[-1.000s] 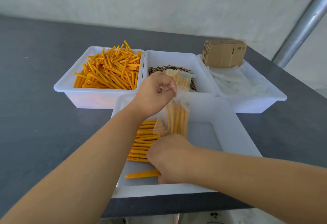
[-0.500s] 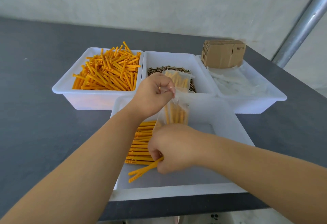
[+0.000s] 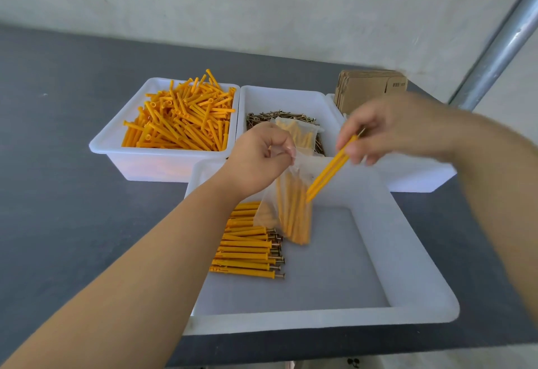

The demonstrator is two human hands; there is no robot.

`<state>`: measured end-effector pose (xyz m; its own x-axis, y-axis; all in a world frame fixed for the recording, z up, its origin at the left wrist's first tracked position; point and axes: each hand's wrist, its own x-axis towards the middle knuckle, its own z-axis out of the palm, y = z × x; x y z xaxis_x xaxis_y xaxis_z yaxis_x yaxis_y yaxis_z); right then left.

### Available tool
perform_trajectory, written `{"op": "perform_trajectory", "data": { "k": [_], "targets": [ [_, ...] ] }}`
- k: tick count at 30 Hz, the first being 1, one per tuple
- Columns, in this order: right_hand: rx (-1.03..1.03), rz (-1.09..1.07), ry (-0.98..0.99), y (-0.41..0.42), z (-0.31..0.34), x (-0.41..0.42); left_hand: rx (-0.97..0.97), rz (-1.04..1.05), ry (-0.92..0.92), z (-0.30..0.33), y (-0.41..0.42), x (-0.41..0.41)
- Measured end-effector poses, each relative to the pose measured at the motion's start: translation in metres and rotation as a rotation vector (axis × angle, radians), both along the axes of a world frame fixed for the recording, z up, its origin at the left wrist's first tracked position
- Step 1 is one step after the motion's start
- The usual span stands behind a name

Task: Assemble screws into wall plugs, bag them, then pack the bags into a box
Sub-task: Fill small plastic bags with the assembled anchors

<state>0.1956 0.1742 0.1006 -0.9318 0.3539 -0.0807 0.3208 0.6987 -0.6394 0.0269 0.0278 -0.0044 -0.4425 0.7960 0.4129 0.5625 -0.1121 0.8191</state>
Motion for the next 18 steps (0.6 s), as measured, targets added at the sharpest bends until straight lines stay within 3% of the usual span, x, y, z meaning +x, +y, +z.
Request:
{"op": "perform_trajectory", "data": {
  "k": [5,8,14,16,18],
  "targets": [
    [0.010,-0.227,0.191,0.041,0.023,-0.014,0.019,-0.040,0.024,0.000,0.000,0.003],
    [-0.018,-0.129,0.068,0.035,0.013,-0.042,0.029,-0.051,0.023,0.002,-0.001,0.004],
    [-0.044,0.127,-0.362,0.006,-0.009,-0.079,0.014,-0.043,0.053,0.002,-0.001,0.002],
    [0.052,0.122,-0.380,0.004,-0.008,-0.080,0.007,-0.040,0.058,0.001,-0.001,0.002],
    [0.212,0.059,-0.278,0.006,-0.002,-0.073,0.012,-0.028,0.063,0.000,0.000,0.001]
  ]
}}
